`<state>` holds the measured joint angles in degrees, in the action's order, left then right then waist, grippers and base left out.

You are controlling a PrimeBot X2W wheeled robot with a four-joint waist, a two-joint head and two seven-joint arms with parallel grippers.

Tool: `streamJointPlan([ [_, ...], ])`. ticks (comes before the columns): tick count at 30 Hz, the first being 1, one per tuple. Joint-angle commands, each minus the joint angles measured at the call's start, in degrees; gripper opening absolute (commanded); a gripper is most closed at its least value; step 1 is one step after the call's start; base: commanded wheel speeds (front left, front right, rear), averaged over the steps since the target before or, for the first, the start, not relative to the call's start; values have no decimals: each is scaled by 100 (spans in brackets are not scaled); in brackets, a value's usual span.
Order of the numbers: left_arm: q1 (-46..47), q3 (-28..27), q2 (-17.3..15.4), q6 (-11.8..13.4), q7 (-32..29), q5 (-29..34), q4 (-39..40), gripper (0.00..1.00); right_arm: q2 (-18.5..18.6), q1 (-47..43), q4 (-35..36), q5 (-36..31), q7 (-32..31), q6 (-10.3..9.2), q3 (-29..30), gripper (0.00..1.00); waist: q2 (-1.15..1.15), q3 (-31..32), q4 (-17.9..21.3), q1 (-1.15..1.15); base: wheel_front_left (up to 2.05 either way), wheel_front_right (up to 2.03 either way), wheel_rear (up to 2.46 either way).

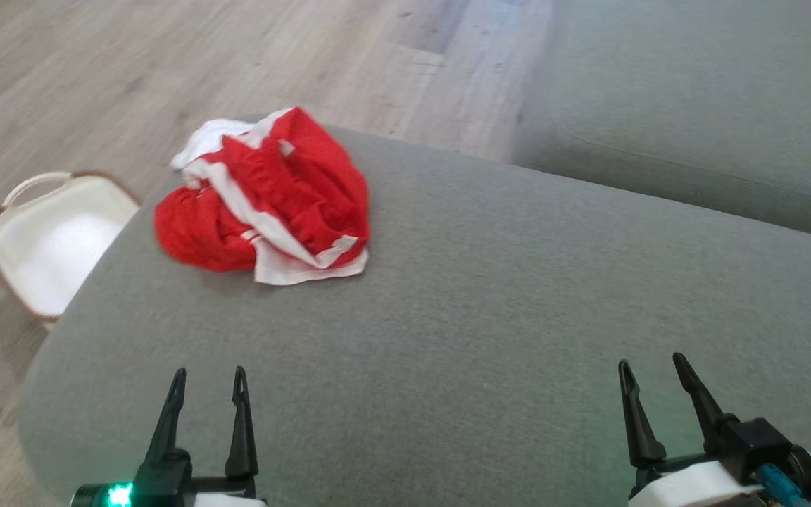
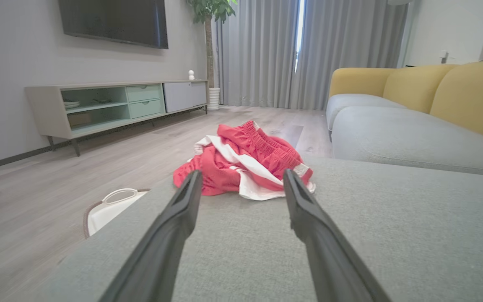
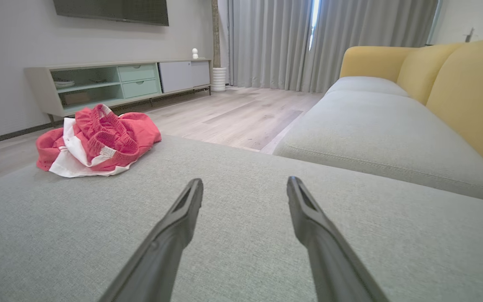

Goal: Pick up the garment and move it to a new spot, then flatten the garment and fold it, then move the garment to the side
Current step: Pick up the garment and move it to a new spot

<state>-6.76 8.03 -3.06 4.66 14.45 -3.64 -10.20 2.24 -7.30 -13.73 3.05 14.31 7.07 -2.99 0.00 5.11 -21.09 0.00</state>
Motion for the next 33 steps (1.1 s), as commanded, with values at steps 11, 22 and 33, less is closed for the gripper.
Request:
streamJointPlan([
  [11,445,-442,-114,-111,55,121,650,100,64,430,267,-177,69,42,-42,100,0,-511,-267,0,0,0,0],
  [22,3328,-374,-756,-707,-139,312,377,100,586,1000,634,-916,69,42,207,100,0,-2031,-194,0,0,0,0],
  [33,6437,-174,-904,-827,-1313,443,-2998,100,1429,1263,1176,-937,69,42,267,100,0,-3020,116,0,0,0,0],
])
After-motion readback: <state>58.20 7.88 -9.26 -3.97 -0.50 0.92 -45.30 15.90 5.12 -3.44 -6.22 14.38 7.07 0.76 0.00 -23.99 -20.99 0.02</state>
